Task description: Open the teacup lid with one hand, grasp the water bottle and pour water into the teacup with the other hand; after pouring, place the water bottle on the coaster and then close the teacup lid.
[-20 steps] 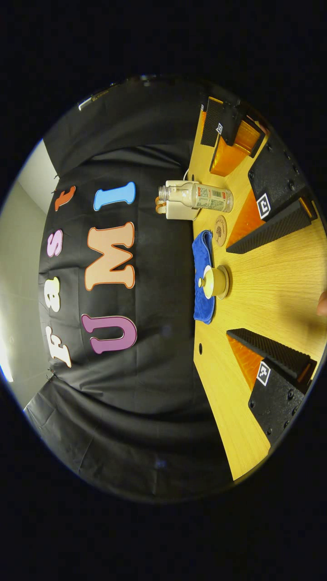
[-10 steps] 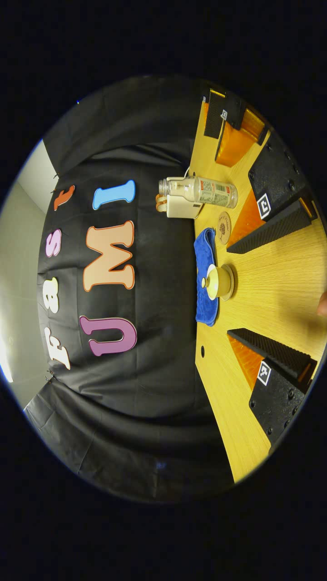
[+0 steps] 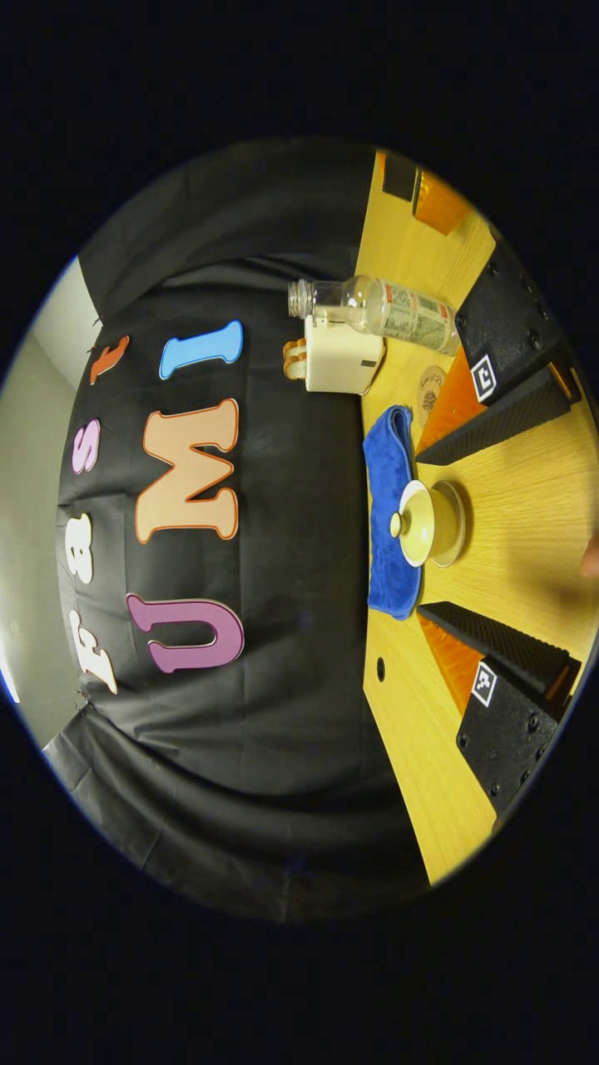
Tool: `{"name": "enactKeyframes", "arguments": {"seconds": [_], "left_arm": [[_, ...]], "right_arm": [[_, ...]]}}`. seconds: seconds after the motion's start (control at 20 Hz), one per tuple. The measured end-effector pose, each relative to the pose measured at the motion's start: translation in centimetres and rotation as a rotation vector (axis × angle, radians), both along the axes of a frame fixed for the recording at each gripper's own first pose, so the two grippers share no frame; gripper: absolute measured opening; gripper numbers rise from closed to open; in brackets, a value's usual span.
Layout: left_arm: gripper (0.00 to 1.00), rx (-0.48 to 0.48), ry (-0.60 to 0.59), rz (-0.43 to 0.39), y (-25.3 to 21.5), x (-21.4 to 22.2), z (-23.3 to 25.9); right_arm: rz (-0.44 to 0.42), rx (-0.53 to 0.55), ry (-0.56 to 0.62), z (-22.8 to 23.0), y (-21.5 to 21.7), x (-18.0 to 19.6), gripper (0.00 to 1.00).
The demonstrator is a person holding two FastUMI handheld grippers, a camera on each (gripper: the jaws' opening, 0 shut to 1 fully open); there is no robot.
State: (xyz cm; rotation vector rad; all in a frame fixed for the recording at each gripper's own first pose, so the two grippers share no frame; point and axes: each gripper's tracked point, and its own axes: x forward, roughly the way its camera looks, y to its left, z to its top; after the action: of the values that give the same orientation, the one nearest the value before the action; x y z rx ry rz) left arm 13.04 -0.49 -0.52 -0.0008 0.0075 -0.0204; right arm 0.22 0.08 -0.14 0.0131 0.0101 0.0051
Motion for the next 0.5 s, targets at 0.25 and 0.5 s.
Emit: {"name": "enactKeyframes", "arguments": {"seconds": [0.25, 0.5], "left_arm": [[0.97, 0.024, 0.011, 0.013, -0.2, 4.7, -0.2], [0.97, 0.040, 0.049, 0.028, -0.4, 8.3, -0.7]], "right_arm": [[-0.003, 0.020, 0.004, 0.1, -0.5, 0.0, 0.95], [-0.025, 0.008, -0.011, 0.5, -1.8, 0.0, 0.98]]}}
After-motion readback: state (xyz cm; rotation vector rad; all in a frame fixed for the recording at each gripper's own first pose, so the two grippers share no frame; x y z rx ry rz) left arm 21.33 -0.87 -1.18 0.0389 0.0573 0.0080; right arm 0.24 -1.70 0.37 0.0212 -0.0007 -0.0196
